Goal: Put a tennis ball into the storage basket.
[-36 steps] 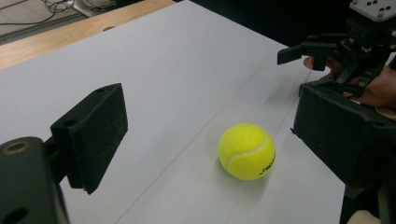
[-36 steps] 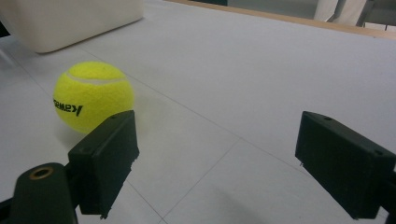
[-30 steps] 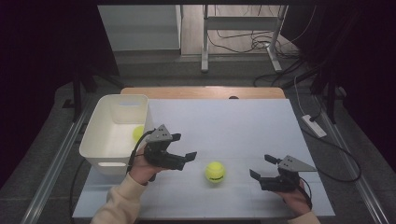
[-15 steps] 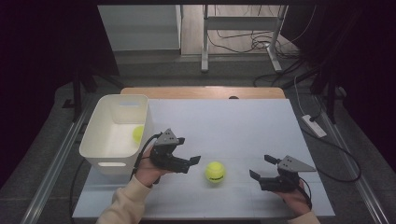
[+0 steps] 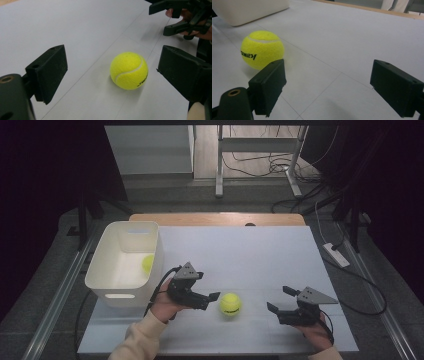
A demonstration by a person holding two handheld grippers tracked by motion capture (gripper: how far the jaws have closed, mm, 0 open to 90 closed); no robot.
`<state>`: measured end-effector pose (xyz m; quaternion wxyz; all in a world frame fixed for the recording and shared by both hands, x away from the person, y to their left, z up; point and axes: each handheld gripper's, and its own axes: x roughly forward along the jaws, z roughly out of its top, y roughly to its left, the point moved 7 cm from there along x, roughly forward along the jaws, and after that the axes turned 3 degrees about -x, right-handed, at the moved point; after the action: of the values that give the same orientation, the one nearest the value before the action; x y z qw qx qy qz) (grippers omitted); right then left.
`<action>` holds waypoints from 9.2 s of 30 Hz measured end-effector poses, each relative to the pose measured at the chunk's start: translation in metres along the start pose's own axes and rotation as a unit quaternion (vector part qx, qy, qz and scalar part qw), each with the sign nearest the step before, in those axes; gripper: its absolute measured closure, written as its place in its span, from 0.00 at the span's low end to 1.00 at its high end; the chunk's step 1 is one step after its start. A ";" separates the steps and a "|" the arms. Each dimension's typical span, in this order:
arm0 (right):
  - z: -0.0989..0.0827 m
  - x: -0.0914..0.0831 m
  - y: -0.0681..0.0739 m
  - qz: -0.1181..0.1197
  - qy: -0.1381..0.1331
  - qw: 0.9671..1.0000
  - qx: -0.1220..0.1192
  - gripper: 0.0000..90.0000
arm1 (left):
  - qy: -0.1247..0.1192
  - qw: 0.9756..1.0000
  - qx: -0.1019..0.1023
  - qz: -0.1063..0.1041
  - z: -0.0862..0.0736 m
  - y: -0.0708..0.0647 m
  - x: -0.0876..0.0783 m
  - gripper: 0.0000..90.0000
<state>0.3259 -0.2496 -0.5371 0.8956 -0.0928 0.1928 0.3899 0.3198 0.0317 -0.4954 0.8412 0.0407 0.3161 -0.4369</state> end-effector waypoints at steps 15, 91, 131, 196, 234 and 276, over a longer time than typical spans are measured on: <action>-0.001 0.001 0.000 0.002 0.001 1.000 -0.002 0.15 | 0.023 1.000 0.001 -0.015 -0.007 -0.006 0.021 0.11; -0.002 0.001 0.000 0.002 0.004 1.000 -0.003 0.15 | 0.121 0.992 0.033 -0.036 -0.027 -0.026 0.091 0.29; -0.001 0.000 -0.001 -0.001 0.004 1.000 -0.002 0.15 | 0.039 0.999 0.029 -0.023 -0.002 -0.016 0.038 0.29; -0.001 0.000 -0.001 -0.003 0.002 1.000 -0.003 0.15 | -0.087 0.996 0.005 0.034 0.043 0.012 -0.042 0.29; 0.000 0.000 -0.002 -0.004 0.000 1.000 -0.003 0.15 | -0.130 0.988 -0.010 0.080 0.058 0.035 -0.080 0.29; 0.000 0.000 -0.002 -0.005 0.000 1.000 -0.002 0.15 | -0.153 0.977 -0.046 0.138 0.057 0.070 -0.110 0.29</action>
<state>0.3271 -0.2510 -0.5367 0.8976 -0.0960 0.1912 0.3855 0.3551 0.1326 -0.4019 0.9329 -0.0219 0.1944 -0.3024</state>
